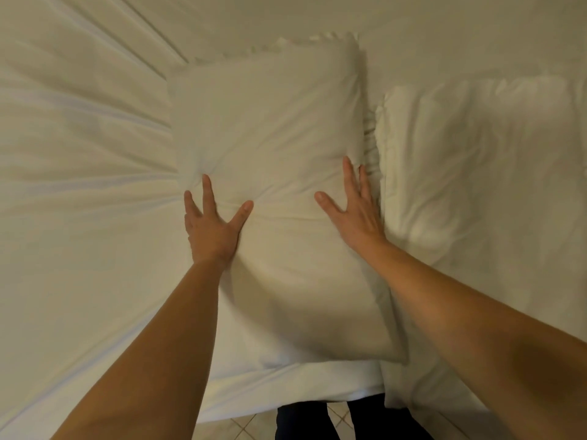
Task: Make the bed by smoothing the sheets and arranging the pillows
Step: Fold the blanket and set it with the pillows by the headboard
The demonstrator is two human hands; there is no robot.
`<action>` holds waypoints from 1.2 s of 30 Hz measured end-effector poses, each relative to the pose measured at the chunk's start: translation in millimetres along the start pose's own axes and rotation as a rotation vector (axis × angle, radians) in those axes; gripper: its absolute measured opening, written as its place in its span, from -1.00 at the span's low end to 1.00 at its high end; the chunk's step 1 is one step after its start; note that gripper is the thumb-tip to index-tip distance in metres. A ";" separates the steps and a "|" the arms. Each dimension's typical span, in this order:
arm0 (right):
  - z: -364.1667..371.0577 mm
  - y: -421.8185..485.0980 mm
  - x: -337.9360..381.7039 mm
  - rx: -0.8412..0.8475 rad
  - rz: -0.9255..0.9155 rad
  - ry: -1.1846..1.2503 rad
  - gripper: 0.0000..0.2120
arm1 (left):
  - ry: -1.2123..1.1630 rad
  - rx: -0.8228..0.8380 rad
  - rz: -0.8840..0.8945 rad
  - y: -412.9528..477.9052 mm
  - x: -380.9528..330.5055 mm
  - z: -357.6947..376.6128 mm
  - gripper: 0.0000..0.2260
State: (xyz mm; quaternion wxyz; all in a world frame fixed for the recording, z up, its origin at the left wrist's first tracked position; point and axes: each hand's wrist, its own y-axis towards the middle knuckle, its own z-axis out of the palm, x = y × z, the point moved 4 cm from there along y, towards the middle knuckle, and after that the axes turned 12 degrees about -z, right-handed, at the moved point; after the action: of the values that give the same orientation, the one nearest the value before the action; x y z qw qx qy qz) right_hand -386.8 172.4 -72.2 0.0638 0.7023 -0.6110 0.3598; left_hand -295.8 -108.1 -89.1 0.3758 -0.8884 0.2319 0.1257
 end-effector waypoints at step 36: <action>-274.6 -243.1 110.5 -0.485 -0.204 0.142 -0.08 | -0.314 -0.213 0.435 -391.5 -150.4 -132.1 -0.26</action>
State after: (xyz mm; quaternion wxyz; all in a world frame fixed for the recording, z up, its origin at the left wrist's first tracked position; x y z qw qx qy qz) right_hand -285.0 287.6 278.7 0.3088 0.6972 -0.5995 0.2432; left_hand -220.5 82.5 299.9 0.2757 -0.8219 0.3417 0.3630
